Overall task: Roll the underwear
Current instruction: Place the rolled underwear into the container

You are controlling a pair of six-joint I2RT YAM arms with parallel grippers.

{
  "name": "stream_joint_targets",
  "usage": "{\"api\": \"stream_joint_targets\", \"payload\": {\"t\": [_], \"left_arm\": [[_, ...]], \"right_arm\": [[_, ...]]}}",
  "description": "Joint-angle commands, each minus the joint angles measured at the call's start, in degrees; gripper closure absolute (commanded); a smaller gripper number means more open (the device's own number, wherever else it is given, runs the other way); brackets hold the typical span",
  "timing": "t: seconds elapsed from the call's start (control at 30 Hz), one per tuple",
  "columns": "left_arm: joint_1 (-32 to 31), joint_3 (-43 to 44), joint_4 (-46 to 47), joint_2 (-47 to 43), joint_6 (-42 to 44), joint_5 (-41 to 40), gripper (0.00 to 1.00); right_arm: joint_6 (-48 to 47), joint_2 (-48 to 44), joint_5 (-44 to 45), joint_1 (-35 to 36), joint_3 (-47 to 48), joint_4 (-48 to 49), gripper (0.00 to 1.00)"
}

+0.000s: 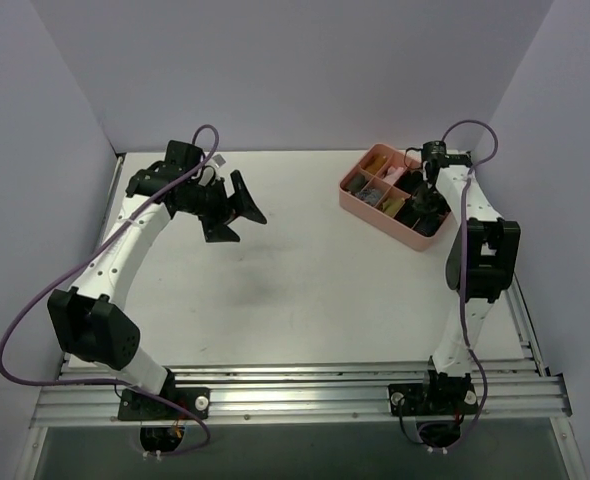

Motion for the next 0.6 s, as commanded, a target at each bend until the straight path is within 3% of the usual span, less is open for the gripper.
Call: {"api": "stream_joint_targets", "payload": {"t": [0.0,0.1,0.17,0.2,0.23,0.27,0.33,0.4,0.43,0.57], "left_arm": [[0.4,5.6,0.8,-3.2,1.6,-1.0,0.06],[0.4,5.7,6.5,-6.5,-1.4,1.0,0.06],[0.4,4.7,11.6,-9.0,-4.1,2.7,0.06],[0.4,3.9,13.1,-10.1,-5.0,3.0,0.06],[0.4,2.1,14.9,-10.9,-6.6,3.7,0.06],[0.4,1.1,17.9,-12.7,-7.2,3.9,0.06],[0.4,-0.4,18.9,-14.2,-7.7,4.0,0.06],[0.4,-1.4,18.0,-14.3,-7.2,4.8,0.06],[0.4,-1.1,16.4,-14.4,-5.4,4.2,0.06],[0.0,0.4,13.0,-16.4,-1.0,1.0,0.06]], "right_arm": [[1.0,-7.0,1.2,1.1,3.5,-5.3,0.89],[2.0,-12.3,-3.6,3.8,2.4,-6.0,0.87],[3.0,-16.5,-6.5,6.8,-0.3,-2.9,0.80],[3.4,-21.1,-9.2,8.0,-3.4,-1.7,0.72],[4.1,-23.5,-10.1,10.7,-5.1,-0.6,0.57],[5.6,-25.5,-12.5,12.2,-6.6,1.4,0.51],[7.1,-32.7,-11.3,18.8,-9.5,3.0,0.27],[10.0,-38.6,-8.5,22.8,-10.4,3.4,0.21],[11.3,-40.4,-7.9,24.2,-11.2,3.1,0.02],[15.1,-45.9,-7.7,26.5,-10.7,-1.9,0.00]]}}
